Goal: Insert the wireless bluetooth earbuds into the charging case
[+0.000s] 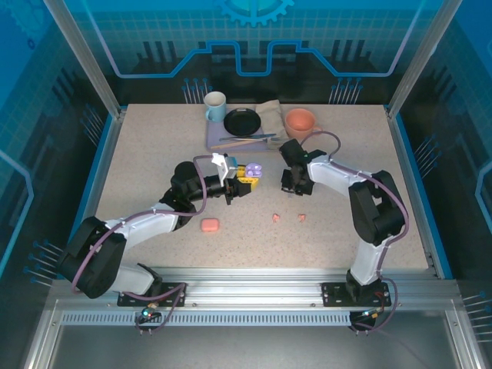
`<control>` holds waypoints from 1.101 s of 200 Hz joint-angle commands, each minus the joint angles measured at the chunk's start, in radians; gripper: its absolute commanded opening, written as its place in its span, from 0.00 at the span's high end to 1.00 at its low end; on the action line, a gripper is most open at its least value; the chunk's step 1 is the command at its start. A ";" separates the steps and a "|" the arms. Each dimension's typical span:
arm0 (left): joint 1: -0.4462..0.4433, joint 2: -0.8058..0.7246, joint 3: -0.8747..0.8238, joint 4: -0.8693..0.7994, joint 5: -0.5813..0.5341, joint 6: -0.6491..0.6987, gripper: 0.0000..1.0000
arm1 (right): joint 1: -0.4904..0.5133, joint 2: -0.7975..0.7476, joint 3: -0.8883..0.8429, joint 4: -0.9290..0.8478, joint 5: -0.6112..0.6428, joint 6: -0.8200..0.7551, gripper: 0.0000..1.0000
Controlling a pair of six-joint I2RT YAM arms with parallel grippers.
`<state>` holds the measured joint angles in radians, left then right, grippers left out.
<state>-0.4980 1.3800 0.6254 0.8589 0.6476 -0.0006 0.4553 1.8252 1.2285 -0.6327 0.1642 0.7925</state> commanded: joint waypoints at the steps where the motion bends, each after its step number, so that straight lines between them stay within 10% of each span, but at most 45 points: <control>1: 0.009 0.005 0.023 0.011 0.003 -0.009 1.00 | -0.018 -0.079 -0.023 0.004 -0.022 0.026 0.85; 220: -0.017 0.246 0.220 0.161 -0.007 -0.161 1.00 | -0.001 -0.641 0.015 0.270 -0.157 0.061 0.83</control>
<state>-0.5022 1.5997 0.7948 0.9596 0.6426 -0.1333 0.4259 1.2060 1.2186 -0.4610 0.0284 0.8349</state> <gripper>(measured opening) 0.231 0.169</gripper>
